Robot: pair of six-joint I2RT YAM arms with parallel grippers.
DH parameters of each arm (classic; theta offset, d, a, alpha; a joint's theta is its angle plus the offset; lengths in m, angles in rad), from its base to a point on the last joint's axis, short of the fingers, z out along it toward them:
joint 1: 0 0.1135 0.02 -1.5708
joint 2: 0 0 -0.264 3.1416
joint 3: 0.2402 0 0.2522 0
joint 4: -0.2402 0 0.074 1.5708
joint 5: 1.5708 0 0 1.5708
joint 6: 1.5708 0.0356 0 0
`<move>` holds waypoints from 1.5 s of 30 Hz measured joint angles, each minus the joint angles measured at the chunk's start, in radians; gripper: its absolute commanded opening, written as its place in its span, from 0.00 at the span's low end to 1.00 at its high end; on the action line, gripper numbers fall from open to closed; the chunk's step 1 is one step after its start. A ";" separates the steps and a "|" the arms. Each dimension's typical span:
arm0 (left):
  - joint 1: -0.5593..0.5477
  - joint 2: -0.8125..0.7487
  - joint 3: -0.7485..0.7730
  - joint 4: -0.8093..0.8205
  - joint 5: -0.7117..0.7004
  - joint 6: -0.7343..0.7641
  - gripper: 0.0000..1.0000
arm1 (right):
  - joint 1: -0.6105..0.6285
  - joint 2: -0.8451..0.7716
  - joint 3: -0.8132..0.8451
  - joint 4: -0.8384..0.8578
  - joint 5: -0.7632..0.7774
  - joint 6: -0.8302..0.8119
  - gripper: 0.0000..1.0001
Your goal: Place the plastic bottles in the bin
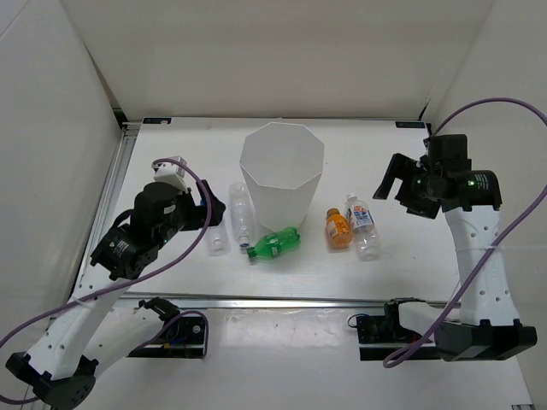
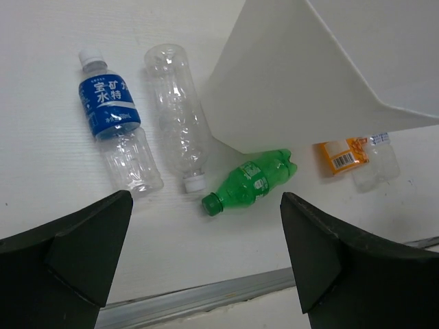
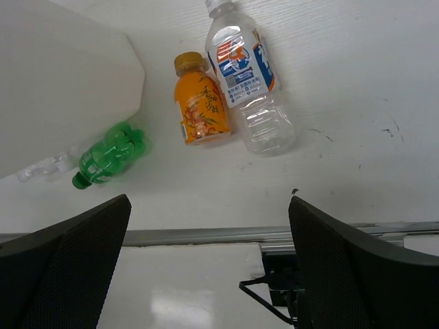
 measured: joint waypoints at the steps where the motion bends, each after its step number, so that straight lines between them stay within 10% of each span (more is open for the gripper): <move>1: 0.010 -0.003 0.000 0.003 0.004 0.005 1.00 | 0.000 0.003 -0.002 0.000 -0.005 -0.008 1.00; 28: 0.024 0.034 -0.042 -0.203 -0.079 -0.117 1.00 | 0.038 0.593 -0.246 0.296 0.007 -0.052 1.00; 36: 0.024 0.037 -0.042 -0.244 -0.116 -0.146 1.00 | 0.038 0.679 -0.223 0.315 0.005 -0.048 0.41; 45: 0.024 0.046 -0.038 -0.256 -0.186 -0.163 1.00 | 0.027 0.654 0.294 0.097 0.075 0.008 0.32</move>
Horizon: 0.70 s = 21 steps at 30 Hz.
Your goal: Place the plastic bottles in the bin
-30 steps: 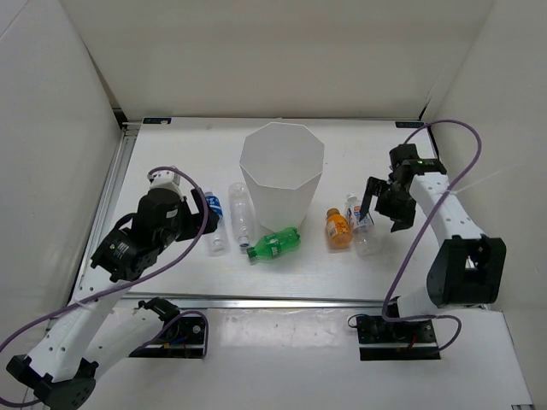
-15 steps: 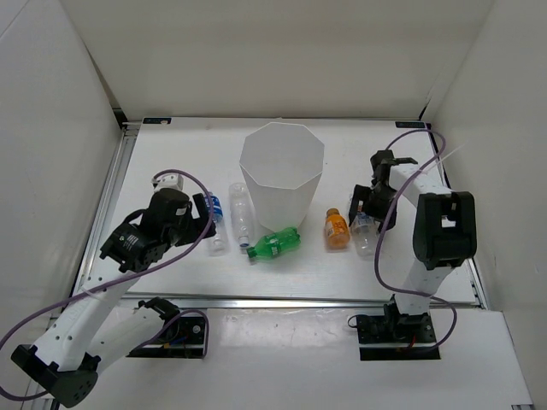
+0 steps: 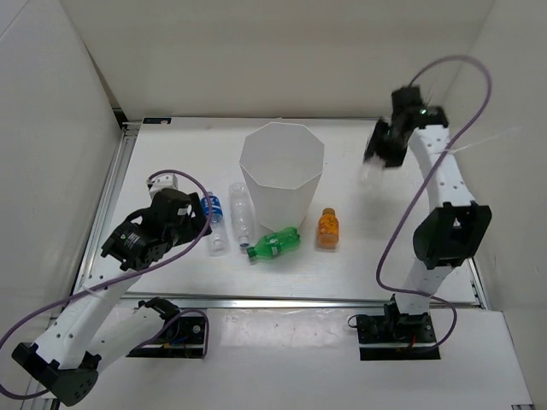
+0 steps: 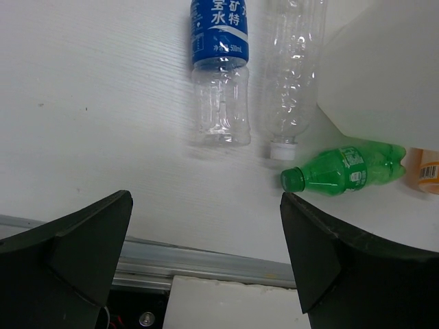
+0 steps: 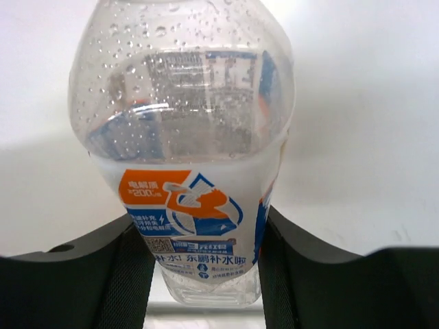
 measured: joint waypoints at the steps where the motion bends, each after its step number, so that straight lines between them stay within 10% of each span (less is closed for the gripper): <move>1: 0.000 0.002 0.000 -0.001 -0.008 -0.002 1.00 | 0.007 -0.004 0.115 0.003 -0.007 0.003 0.32; 5: 0.000 0.021 0.000 -0.002 -0.039 -0.004 1.00 | 0.085 -0.064 0.523 0.061 -0.083 0.036 0.30; 12: 0.000 0.100 0.010 -0.005 -0.074 0.000 1.00 | 0.304 -0.181 0.559 0.200 -0.259 0.075 0.33; 15: 0.000 0.129 0.019 -0.004 -0.092 0.007 1.00 | 0.391 -0.068 0.606 0.229 -0.272 0.068 0.57; 17: 0.004 0.150 0.032 -0.004 -0.105 0.013 1.00 | 0.438 0.009 0.591 0.235 -0.264 0.061 0.96; 21: 0.042 0.192 0.059 0.006 -0.115 0.021 1.00 | 0.499 0.077 0.472 0.205 -0.216 0.045 1.00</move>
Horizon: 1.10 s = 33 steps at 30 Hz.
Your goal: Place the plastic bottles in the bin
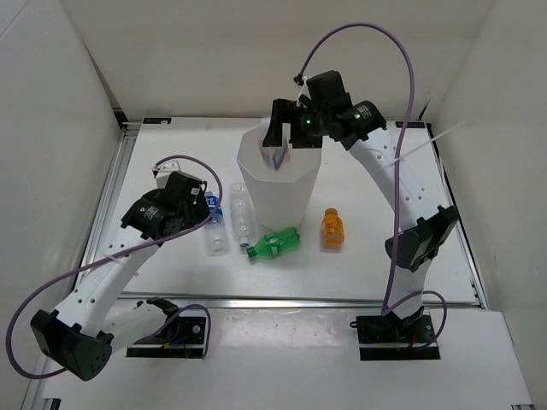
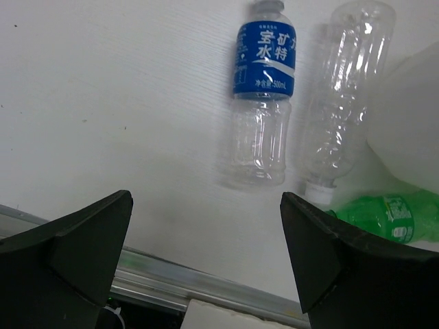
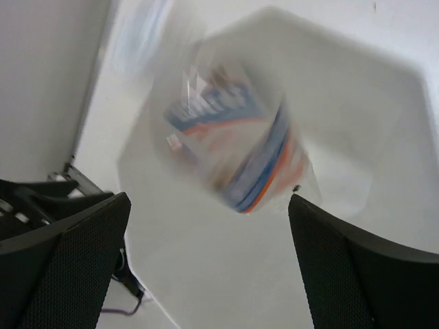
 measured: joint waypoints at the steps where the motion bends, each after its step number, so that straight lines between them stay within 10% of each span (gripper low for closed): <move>1: 0.017 0.006 0.003 0.008 0.000 0.002 1.00 | 0.006 0.000 -0.020 -0.017 0.007 0.000 1.00; 15: 0.220 0.142 -0.134 0.274 0.248 0.034 1.00 | -0.024 -0.371 -0.040 -0.038 0.144 -0.046 1.00; 30: 0.219 0.459 -0.143 0.455 0.393 0.016 1.00 | -0.105 -0.385 -0.109 -0.123 0.135 -0.090 1.00; 33: 0.220 0.525 -0.144 0.457 0.408 0.008 0.79 | -0.136 -0.412 -0.134 -0.125 0.121 -0.099 1.00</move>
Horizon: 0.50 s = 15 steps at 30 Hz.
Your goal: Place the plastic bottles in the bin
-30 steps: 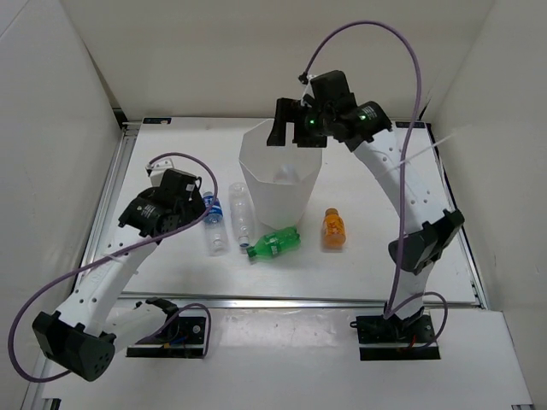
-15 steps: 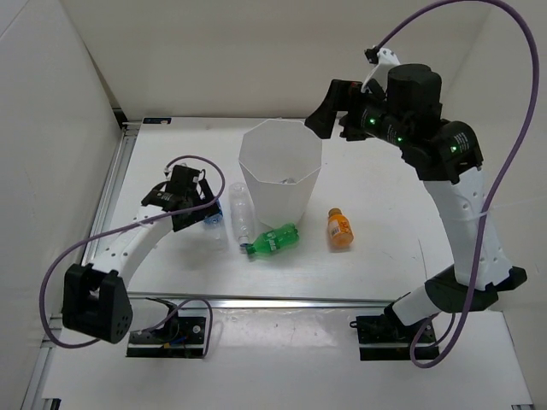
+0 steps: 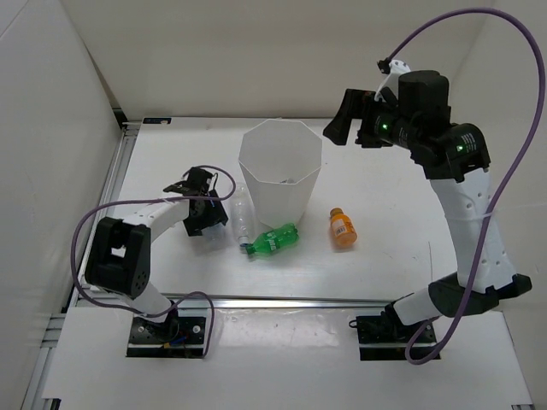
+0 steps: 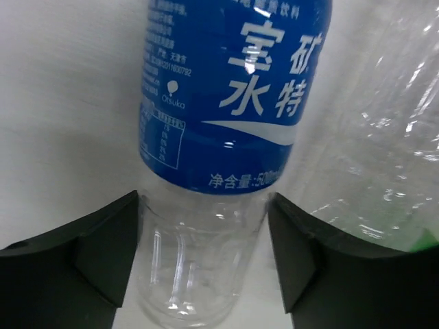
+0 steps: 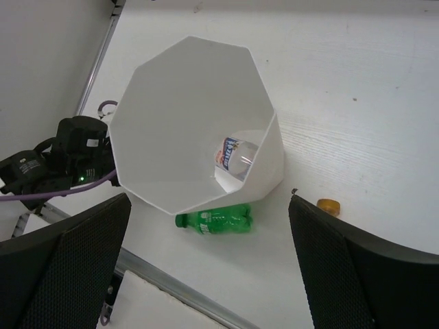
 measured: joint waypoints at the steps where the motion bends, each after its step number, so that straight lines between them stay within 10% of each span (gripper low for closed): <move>1: 0.000 0.014 0.000 0.000 0.006 0.001 0.66 | -0.013 -0.013 -0.013 -0.001 -0.008 -0.001 1.00; 3: 0.000 0.018 0.002 -0.005 0.010 -0.007 0.45 | -0.032 -0.035 -0.037 -0.006 -0.017 -0.003 1.00; 9: 0.004 -0.061 0.177 -0.122 -0.089 -0.040 0.50 | -0.082 -0.077 -0.097 -0.011 -0.055 0.005 1.00; 15: -0.063 -0.138 0.681 -0.119 -0.270 -0.045 0.50 | -0.130 -0.130 -0.260 0.002 -0.116 0.053 1.00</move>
